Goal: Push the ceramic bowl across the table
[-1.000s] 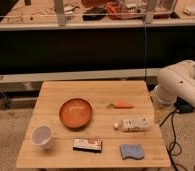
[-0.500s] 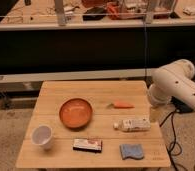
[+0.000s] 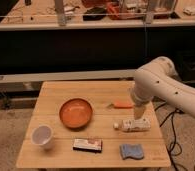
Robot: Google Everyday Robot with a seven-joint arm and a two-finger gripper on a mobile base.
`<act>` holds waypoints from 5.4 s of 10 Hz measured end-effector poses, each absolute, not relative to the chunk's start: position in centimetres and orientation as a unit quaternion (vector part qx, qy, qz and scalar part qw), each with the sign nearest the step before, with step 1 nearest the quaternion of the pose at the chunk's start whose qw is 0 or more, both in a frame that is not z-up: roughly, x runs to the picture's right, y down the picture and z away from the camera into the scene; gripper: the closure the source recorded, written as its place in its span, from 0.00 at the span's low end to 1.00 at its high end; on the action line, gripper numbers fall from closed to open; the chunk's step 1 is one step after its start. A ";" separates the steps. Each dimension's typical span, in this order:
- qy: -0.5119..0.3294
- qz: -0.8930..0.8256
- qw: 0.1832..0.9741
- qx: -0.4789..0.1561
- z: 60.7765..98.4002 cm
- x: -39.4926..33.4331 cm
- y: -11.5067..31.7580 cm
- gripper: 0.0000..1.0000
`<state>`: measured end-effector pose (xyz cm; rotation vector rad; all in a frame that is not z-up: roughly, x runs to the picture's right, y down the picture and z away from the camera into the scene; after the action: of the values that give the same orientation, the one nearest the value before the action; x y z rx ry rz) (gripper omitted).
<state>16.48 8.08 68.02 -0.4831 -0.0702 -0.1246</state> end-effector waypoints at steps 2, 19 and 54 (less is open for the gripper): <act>-0.039 -0.080 0.968 -0.235 68.1 14.0 8.5 0.20; -0.087 -0.144 0.962 -0.216 71.3 5.8 10.2 0.99; -0.169 -0.173 0.942 -0.232 84.1 -2.1 14.8 0.99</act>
<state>-2.08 14.75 84.10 -0.4739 -0.3444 -0.3519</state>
